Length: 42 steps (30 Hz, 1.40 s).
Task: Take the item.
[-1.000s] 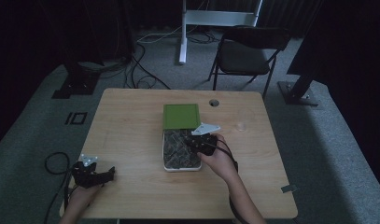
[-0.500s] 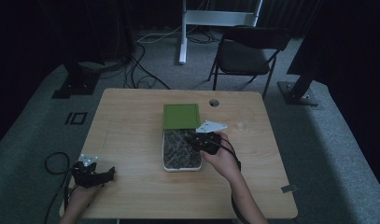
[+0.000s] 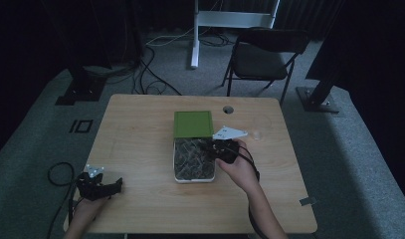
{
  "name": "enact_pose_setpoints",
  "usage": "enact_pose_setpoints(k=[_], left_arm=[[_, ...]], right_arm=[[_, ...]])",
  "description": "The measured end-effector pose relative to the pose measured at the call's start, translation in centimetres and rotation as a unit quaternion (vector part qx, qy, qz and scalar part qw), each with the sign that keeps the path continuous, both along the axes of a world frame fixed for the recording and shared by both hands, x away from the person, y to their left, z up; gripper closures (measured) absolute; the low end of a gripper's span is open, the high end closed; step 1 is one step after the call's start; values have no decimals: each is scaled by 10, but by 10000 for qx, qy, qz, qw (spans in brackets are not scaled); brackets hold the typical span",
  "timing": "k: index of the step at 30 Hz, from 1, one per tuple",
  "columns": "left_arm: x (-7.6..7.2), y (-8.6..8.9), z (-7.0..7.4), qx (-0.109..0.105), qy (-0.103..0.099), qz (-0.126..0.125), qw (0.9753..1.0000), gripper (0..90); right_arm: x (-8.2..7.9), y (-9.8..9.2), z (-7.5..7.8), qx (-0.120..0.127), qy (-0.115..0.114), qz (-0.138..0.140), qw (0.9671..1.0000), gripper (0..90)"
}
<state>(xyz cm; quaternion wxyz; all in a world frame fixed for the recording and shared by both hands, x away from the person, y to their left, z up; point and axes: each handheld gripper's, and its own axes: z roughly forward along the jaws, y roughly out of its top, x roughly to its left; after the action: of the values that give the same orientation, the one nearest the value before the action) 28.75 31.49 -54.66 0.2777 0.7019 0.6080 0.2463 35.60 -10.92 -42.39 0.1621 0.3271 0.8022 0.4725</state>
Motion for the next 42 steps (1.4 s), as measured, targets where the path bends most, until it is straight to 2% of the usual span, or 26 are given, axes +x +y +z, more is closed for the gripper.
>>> enact_pose_setpoints(k=[8,22,42], left_arm=[[0,0,0,1,1,1,10000,23],[0,0,0,3,1,1,10000,23],[0,0,0,4,2,0,10000,23]], right_arm=[[0,-4,3,49,-25,-29,10000,765],[2,-24,12,146,-87,-251,9995,766],[11,-63,11,251,-115,-793,9965,765]])
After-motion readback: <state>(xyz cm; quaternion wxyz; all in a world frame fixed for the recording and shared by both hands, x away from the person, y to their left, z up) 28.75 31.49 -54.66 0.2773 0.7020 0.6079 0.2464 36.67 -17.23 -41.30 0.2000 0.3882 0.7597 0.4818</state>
